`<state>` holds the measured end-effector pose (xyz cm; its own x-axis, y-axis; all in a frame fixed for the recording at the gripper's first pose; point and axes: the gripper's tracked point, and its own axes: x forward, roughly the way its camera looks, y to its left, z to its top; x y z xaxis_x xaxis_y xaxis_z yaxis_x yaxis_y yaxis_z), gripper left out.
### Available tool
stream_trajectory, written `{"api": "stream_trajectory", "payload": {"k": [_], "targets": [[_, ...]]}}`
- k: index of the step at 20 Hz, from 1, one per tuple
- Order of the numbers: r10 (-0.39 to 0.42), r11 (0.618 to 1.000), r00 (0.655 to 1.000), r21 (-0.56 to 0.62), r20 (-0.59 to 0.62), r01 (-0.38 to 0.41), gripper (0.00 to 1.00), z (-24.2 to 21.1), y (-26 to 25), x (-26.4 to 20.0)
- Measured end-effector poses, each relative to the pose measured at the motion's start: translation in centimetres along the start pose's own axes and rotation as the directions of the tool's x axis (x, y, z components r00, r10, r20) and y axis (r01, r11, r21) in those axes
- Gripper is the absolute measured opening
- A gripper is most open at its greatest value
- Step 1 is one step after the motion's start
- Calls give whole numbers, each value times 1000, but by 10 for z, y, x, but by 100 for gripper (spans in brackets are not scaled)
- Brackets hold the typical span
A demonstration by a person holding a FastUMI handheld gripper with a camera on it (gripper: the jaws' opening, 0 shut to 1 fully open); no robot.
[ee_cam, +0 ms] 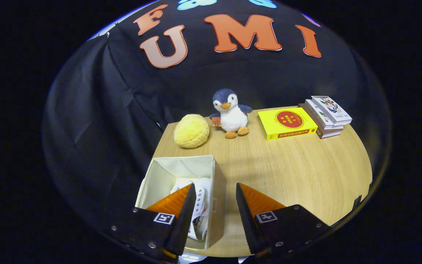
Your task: Open the storage box then place both shoes into the box .Put the left shoe in first, then the right shoe, with the right side of both shoes facing outward in a uniform manner.
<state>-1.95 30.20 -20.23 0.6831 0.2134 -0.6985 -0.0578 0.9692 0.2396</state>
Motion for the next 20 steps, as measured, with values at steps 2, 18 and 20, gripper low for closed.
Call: {"api": "stream_trajectory", "payload": {"k": [2, 18, 20], "targets": [[18, 1000, 999, 8, 46, -18, 75, 16, -25, -15], [41, 994, 819, -109, 572, 27, 97, 127, -192, -118], [53, 993, 792, -116, 609, 22, 97, 133, -198, -130]]}}
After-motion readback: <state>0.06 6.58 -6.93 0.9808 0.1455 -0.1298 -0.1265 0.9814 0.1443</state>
